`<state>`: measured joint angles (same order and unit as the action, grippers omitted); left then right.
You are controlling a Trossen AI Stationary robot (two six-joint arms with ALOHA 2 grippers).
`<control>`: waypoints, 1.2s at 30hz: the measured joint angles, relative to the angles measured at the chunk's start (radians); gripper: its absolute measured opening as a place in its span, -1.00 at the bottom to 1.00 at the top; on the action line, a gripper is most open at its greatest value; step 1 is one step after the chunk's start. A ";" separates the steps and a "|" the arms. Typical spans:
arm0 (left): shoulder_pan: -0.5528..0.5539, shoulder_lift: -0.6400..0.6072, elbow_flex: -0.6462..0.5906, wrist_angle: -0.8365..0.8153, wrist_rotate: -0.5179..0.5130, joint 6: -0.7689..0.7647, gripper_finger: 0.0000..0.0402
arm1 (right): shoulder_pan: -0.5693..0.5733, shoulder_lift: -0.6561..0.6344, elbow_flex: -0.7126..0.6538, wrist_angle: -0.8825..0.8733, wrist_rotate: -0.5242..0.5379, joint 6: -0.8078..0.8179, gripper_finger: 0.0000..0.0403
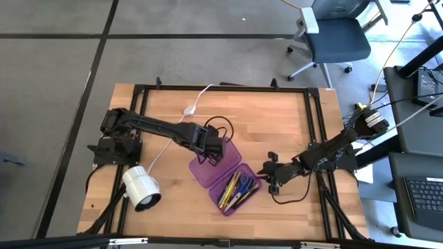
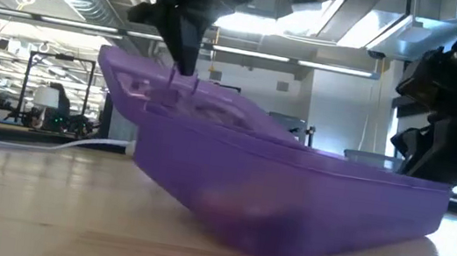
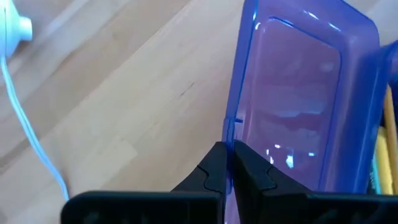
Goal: Pick & place school supplies into a supply box
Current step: Close the purple supply box
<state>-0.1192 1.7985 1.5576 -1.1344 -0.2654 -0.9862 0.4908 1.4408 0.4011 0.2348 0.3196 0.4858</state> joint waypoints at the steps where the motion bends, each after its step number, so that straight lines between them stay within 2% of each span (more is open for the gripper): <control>1: 0.000 0.000 0.006 0.000 -0.002 0.006 -0.98 | 0.000 0.002 0.000 0.015 -0.007 -0.001 -0.59; 8: -0.005 0.000 0.014 0.005 -0.023 0.009 -0.98 | 0.000 0.031 0.000 0.101 -0.051 0.002 -0.59; 18: -0.005 0.000 0.014 0.010 -0.073 0.058 -0.98 | 0.031 0.139 0.006 0.275 -0.110 0.030 -0.59; 25: -0.008 0.000 0.014 0.049 -0.108 0.131 -0.98 | 0.060 0.247 0.096 0.279 -0.115 0.009 -0.59; 29: -0.019 0.000 0.014 0.097 -0.129 0.184 -0.98 | 0.063 0.305 0.160 0.275 -0.160 -0.032 -0.59; 36: -0.057 0.000 0.014 0.130 -0.142 0.206 -0.98 | 0.063 0.331 0.203 0.237 -0.168 -0.049 -0.59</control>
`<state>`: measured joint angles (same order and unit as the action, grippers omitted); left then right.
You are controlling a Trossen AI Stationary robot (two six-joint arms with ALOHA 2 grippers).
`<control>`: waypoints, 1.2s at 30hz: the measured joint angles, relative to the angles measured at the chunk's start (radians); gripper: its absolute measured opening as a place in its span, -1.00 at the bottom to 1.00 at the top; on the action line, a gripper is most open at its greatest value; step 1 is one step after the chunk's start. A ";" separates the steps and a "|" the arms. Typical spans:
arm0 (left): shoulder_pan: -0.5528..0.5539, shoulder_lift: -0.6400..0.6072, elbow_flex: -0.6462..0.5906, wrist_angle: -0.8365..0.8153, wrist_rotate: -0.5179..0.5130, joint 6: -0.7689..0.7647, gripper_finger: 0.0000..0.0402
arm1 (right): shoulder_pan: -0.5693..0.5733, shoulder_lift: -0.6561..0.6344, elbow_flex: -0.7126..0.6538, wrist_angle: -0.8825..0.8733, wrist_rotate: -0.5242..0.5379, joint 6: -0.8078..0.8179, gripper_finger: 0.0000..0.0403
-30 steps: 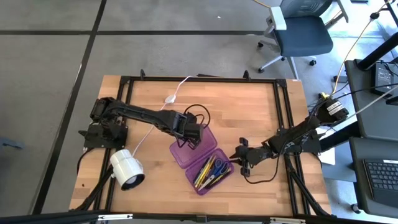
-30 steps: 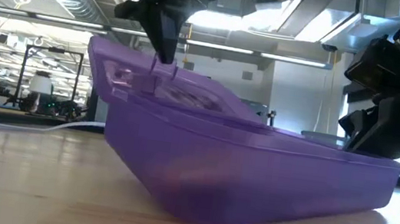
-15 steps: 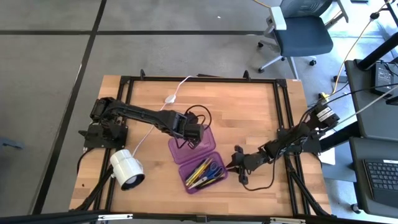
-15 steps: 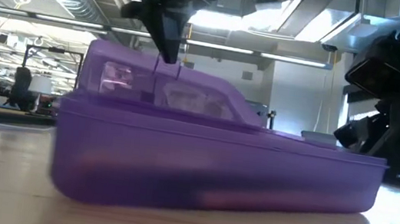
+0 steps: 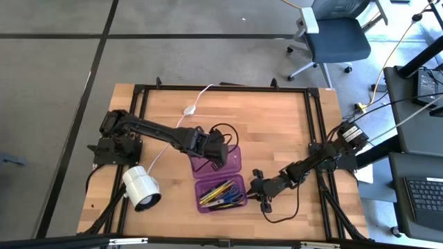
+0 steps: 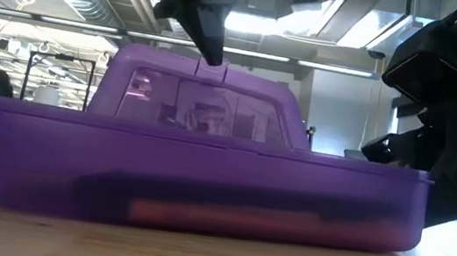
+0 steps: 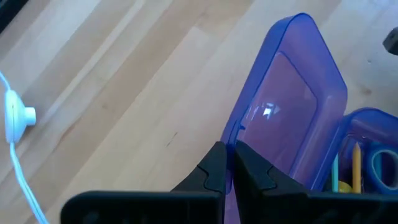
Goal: Pick & place school supplies into a supply box
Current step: Close the purple supply box
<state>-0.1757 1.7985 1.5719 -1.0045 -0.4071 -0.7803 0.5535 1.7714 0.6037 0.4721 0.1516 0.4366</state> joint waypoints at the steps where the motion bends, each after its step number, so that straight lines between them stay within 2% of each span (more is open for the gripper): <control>1: -0.007 0.000 0.000 0.000 -0.002 -0.005 -0.98 | -0.002 0.000 0.000 0.000 -0.001 0.002 -0.59; 9: -0.069 0.000 0.000 0.014 -0.038 -0.062 -0.98 | -0.014 0.000 0.000 -0.001 0.000 0.028 -0.59; 22: -0.158 0.000 0.000 0.022 -0.134 -0.039 -0.98 | -0.015 0.000 0.000 0.000 0.004 0.058 -0.59; 36: -0.270 0.000 0.000 0.212 -0.170 0.025 -0.98 | -0.027 0.000 0.000 0.001 0.006 0.086 -0.59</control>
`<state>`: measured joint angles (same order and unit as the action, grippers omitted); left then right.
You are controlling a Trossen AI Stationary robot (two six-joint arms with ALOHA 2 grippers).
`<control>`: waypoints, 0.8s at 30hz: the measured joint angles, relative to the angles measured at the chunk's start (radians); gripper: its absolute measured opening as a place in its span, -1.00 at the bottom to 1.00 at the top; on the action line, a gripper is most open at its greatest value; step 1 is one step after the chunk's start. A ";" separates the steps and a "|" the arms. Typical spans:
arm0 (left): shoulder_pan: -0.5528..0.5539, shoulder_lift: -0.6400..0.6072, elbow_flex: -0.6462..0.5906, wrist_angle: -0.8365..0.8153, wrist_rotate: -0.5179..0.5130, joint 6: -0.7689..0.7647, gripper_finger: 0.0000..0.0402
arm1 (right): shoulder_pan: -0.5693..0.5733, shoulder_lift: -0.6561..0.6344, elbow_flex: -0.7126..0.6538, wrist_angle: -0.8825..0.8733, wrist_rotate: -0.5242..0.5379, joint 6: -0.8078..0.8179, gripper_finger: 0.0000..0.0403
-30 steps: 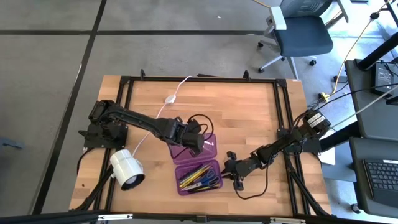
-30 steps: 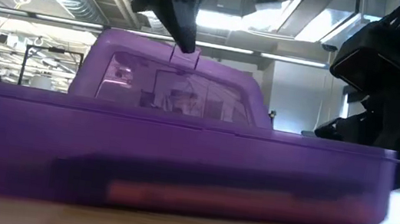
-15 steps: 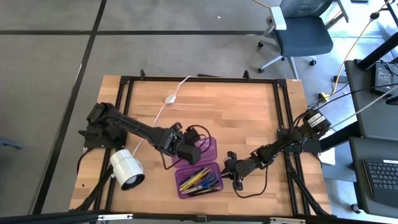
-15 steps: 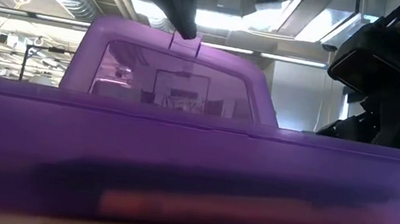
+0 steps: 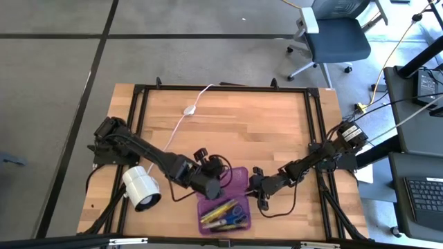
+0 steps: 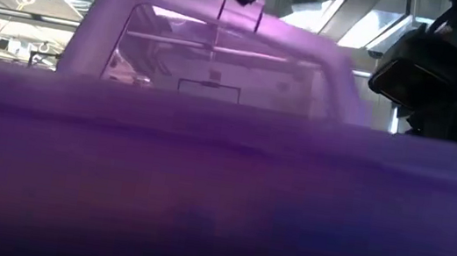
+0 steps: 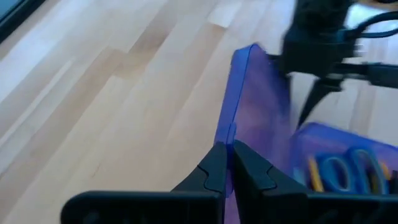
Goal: Pick & place school supplies into a supply box
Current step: Close the purple supply box
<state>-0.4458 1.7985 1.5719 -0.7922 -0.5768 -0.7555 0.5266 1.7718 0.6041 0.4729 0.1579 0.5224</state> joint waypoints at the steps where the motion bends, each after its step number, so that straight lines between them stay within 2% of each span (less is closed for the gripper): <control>1: -0.007 0.000 0.000 0.005 -0.007 0.000 -0.98 | -0.003 0.000 0.000 0.002 0.005 0.000 -0.59; 10: -0.053 0.012 0.000 0.014 -0.014 -0.008 -0.98 | -0.030 0.000 0.001 -0.036 0.003 -0.004 -0.59; 24: -0.081 0.132 0.000 0.027 -0.086 0.004 -0.98 | -0.034 -0.001 0.002 -0.058 0.001 -0.011 -0.59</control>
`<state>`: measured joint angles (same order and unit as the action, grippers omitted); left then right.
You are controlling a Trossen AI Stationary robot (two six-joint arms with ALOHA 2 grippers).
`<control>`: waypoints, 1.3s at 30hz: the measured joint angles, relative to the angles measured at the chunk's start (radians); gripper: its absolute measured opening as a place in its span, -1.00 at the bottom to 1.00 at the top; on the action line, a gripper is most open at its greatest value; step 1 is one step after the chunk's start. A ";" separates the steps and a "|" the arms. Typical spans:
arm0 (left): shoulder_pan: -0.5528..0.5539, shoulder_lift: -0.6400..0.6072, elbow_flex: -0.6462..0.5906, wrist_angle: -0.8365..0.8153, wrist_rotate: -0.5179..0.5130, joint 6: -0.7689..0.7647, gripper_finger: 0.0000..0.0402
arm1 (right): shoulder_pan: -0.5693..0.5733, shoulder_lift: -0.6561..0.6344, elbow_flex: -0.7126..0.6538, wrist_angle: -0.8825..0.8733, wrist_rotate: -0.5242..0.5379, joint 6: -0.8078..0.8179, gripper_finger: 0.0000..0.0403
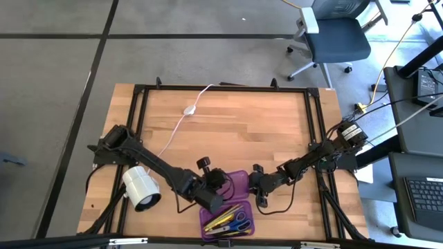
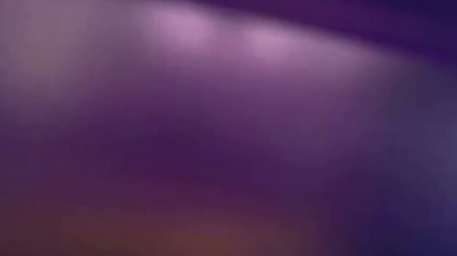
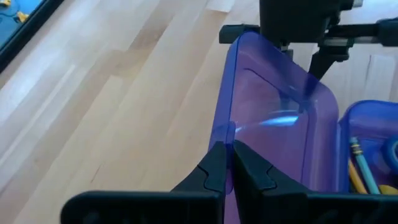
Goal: Pick & place school supplies into a supply box
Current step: Close the purple supply box
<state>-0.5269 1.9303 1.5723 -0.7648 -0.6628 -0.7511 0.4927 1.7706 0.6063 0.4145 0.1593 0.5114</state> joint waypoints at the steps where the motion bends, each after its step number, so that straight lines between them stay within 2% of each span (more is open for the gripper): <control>1: -0.005 0.000 0.000 0.003 -0.003 -0.005 -0.98 | 0.000 -0.001 0.000 -0.006 0.000 -0.001 -0.59; 8: -0.041 -0.022 0.001 0.063 -0.020 -0.006 -0.98 | -0.012 -0.051 0.000 -0.120 -0.003 -0.017 -0.59; 11: -0.052 -0.021 0.003 0.110 -0.023 0.018 -0.98 | -0.013 -0.109 -0.005 -0.210 0.037 -0.067 -0.59; 14: -0.062 -0.021 0.003 0.152 -0.023 0.050 -0.98 | -0.014 -0.185 -0.004 -0.291 0.079 -0.163 -0.59; 17: -0.071 -0.021 0.003 0.160 -0.033 0.058 -0.98 | -0.014 -0.239 -0.004 -0.355 0.084 -0.341 -0.59; 20: -0.077 -0.020 0.003 0.168 -0.036 0.058 -0.98 | -0.010 -0.272 -0.003 -0.334 0.084 -0.511 -0.59; 25: -0.094 -0.020 0.002 0.192 -0.038 0.058 -0.98 | -0.010 -0.308 -0.003 -0.311 0.085 -0.665 -0.59; 33: -0.121 -0.004 -0.008 0.222 0.038 0.053 -0.98 | -0.010 -0.349 -0.003 -0.192 0.119 -0.784 -0.59; 39: -0.120 -0.012 -0.003 0.232 -0.011 0.055 -0.98 | -0.008 -0.349 -0.003 -0.127 0.069 -0.807 -0.59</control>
<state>-0.6472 1.9182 1.5688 -0.5331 -0.6742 -0.6958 0.4843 1.4212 0.6033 0.2879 0.2287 -0.2957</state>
